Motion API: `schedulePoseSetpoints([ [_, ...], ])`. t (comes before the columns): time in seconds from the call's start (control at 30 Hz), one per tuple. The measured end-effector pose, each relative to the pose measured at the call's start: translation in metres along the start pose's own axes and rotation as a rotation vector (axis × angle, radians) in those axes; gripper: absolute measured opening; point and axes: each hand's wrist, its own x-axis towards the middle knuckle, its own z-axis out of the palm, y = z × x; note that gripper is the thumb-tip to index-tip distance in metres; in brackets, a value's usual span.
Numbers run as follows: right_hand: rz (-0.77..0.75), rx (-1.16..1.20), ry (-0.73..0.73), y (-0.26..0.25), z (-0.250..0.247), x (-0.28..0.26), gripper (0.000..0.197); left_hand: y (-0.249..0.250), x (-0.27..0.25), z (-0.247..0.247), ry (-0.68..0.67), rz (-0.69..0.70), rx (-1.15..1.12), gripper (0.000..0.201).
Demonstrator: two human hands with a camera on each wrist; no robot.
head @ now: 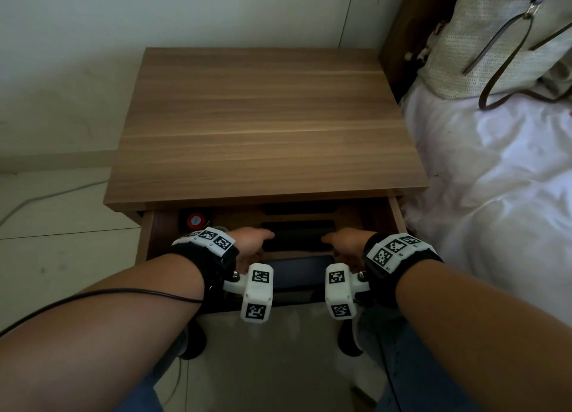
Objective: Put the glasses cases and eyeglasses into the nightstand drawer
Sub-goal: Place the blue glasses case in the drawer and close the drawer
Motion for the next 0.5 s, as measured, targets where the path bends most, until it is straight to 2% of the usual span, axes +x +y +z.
schedulePoseSetpoints([
  [0.17, -0.068, 0.004, 0.081, -0.006, 0.002, -0.011, 0.022, -0.002, -0.019, -0.006, 0.001, 0.062, -0.052, 0.051],
  [0.23, -0.127, 0.086, 0.096, -0.009, 0.003, -0.017, 0.018, -0.004, -0.033, -0.008, -0.013, 0.076, -0.052, 0.050],
  [0.33, -0.156, 0.190, 0.045, -0.012, 0.006, -0.035, 0.037, -0.008, -0.052, -0.012, -0.018, 0.100, -0.042, 0.050],
  [0.5, -0.207, 0.252, -0.017, -0.006, 0.012, -0.060, 0.042, -0.019, -0.085, -0.016, -0.017, 0.129, -0.017, 0.048],
])
